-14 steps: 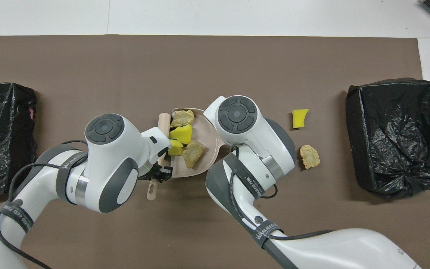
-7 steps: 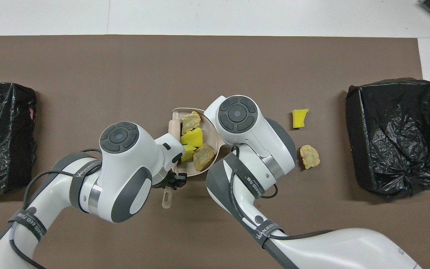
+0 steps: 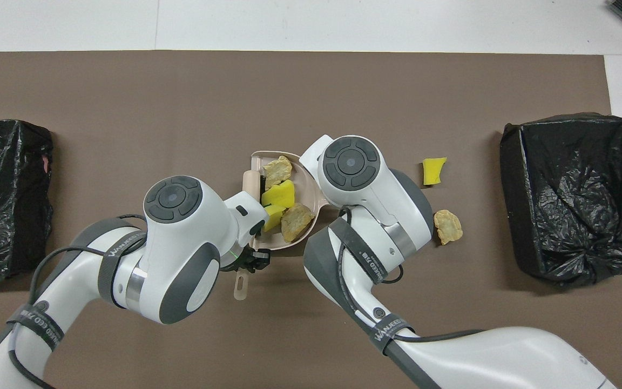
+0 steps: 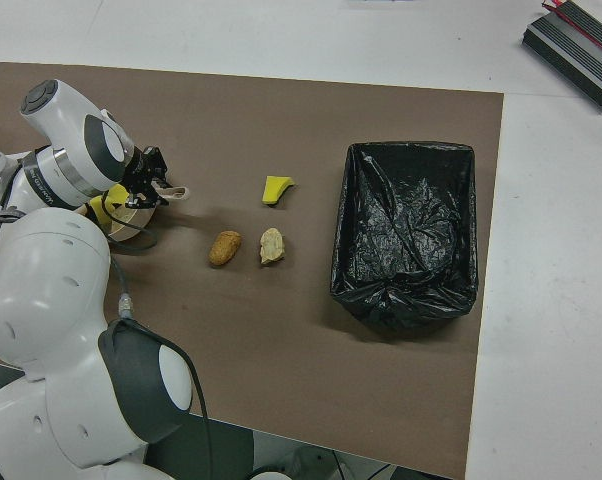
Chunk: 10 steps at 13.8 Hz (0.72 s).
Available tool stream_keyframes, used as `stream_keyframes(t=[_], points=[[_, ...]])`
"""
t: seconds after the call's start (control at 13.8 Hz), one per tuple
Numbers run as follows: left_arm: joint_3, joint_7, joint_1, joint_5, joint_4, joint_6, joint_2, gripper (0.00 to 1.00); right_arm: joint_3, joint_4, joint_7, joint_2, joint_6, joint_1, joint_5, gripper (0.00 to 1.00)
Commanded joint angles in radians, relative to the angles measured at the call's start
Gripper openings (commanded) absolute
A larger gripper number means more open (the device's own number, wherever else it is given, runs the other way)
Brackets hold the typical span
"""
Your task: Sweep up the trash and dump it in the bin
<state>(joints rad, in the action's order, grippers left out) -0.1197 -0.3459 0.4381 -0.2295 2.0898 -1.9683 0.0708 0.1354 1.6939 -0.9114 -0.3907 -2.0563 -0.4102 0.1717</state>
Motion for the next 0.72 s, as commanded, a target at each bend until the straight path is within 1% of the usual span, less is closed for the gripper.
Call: stream_keyframes(t=[0.0,0.14,0.29,0.43,0.58,0.65], points=[[0.015,-0.021,0.004,0.053,-0.062,0.089,-0.026,0.0,0.01,0.067,-0.034,0.024,-0.082,0.024,0.002,0.0],[0.017,-0.019,-0.013,0.058,-0.083,0.13,-0.052,0.0,0.01,0.095,-0.031,0.033,-0.119,0.025,0.0,0.0],[0.017,-0.009,-0.051,0.058,-0.086,0.166,-0.116,0.0,0.01,0.095,-0.02,0.033,-0.12,0.027,-0.001,0.0],[0.017,-0.007,-0.097,0.058,-0.096,0.242,-0.164,0.0,0.01,0.095,-0.018,0.032,-0.134,0.027,-0.004,0.0],[0.017,-0.007,-0.125,0.058,-0.102,0.316,-0.193,0.0,0.01,0.095,-0.018,0.032,-0.133,0.027,-0.006,0.0],[0.017,-0.007,-0.128,0.058,-0.099,0.318,-0.198,0.0,0.01,0.095,-0.018,0.032,-0.133,0.025,-0.006,0.0]])
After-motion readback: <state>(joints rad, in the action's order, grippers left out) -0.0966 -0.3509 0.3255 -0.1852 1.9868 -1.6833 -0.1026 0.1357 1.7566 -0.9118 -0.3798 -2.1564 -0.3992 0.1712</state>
